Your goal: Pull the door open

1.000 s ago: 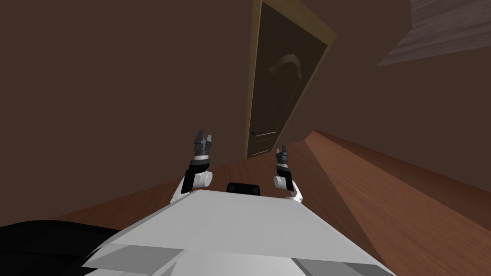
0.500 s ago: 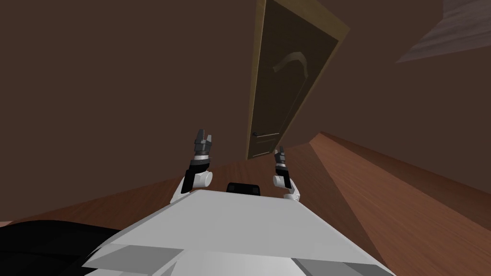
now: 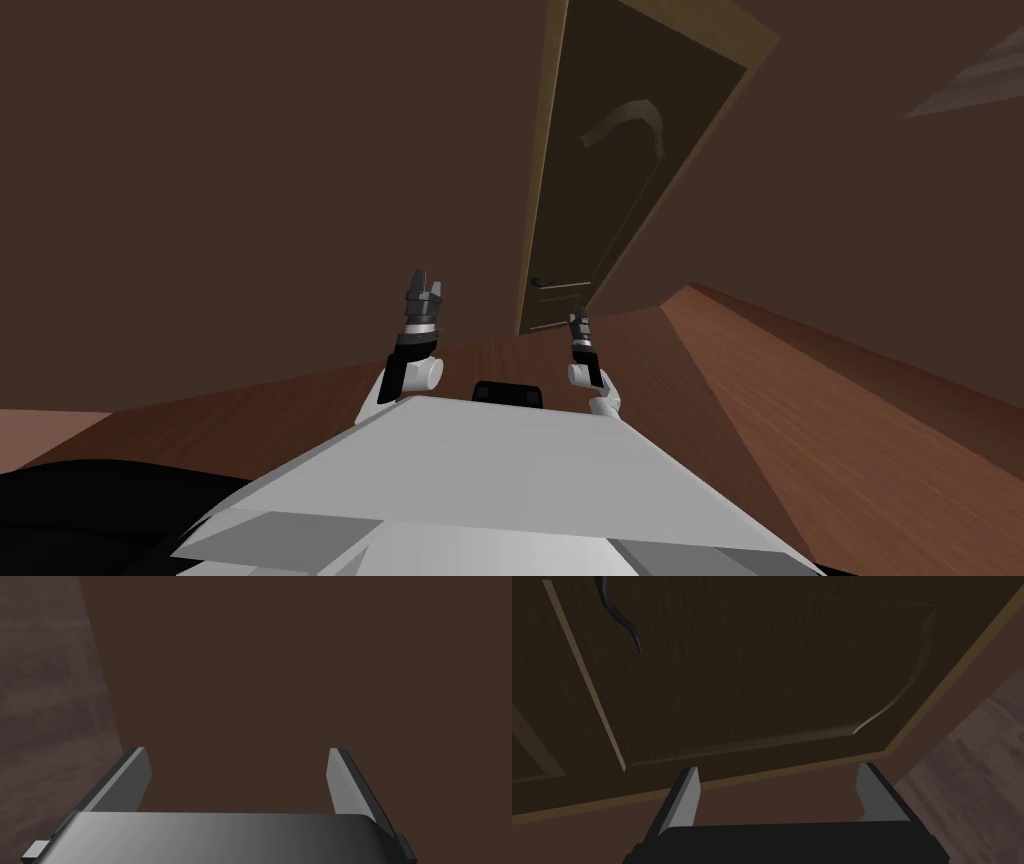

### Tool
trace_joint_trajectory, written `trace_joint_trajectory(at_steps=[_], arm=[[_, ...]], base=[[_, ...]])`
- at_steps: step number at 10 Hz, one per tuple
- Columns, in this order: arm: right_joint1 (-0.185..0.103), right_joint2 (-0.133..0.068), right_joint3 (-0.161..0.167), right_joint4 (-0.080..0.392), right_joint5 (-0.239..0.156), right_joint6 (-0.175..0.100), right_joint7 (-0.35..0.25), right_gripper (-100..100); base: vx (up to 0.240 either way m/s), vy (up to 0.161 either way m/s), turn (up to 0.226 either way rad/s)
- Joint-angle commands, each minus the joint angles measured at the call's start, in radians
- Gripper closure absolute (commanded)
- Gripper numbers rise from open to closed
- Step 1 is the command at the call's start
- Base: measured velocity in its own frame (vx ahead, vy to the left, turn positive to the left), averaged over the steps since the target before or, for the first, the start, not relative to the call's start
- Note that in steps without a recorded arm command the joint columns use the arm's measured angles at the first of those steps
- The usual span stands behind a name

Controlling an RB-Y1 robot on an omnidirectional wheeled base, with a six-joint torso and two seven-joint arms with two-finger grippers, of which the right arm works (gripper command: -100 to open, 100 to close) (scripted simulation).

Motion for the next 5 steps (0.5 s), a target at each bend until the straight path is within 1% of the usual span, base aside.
trace_joint_trajectory(at_steps=[1,2,3,4,5], arm=[[-0.022,-0.005,0.001,0.050,0.002,-0.003,-0.004,-100],[-0.044,-0.011,0.001,0.082,0.004,-0.006,-0.008,-100],[-0.044,-0.011,0.001,0.100,0.004,-0.006,-0.008,-100],[-0.066,-0.016,0.001,0.125,0.005,-0.009,-0.012,-100],[-0.066,-0.016,0.001,0.144,0.005,-0.009,-0.012,-100]], base=[[0.038,-0.049,0.113],[0.046,-0.068,0.217],[0.041,-0.059,0.091],[0.039,-0.054,0.116],[0.027,-0.045,0.063]])
